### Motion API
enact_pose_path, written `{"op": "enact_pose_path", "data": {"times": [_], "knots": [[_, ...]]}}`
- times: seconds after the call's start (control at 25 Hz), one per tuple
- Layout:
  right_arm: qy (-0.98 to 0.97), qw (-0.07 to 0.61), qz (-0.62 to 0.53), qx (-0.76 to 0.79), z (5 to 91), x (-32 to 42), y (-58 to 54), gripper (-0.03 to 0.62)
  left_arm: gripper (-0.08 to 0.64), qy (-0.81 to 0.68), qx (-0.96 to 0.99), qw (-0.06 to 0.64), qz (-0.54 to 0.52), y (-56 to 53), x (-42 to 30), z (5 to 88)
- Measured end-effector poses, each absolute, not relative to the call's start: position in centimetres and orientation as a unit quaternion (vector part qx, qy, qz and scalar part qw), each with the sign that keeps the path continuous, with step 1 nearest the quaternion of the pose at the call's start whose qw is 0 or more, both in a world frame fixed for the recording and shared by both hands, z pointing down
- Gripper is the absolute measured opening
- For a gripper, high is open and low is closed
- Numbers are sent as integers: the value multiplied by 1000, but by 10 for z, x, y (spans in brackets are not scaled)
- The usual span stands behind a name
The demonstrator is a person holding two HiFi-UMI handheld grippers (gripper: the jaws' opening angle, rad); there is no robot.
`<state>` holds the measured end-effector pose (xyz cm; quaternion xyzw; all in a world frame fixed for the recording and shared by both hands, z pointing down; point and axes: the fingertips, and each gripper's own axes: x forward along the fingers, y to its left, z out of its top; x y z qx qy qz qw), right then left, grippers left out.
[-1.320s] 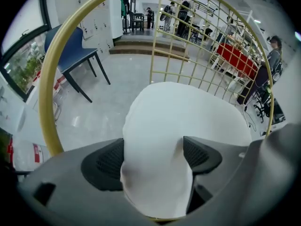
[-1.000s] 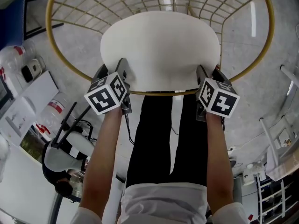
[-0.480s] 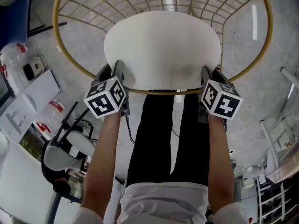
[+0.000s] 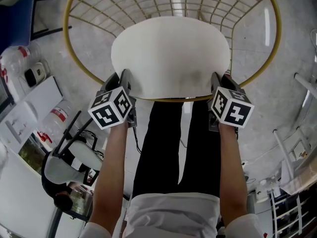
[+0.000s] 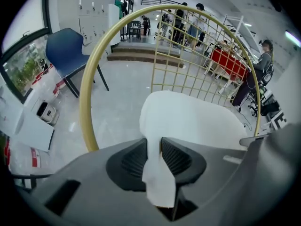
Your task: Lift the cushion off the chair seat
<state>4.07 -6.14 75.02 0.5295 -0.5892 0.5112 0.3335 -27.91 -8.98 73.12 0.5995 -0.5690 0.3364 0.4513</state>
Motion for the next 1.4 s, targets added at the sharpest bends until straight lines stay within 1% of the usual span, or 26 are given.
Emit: {"op": "enact_pose_path", "data": {"times": [0.6,1.4], "knots": [[-594,345,499,528,718,49,-62,81,101,-560,602,467,326,-84,-272,712],[-605,344,488,527,656,57,-65,81,101,-552,614,465,319,-88,-265,655]]}}
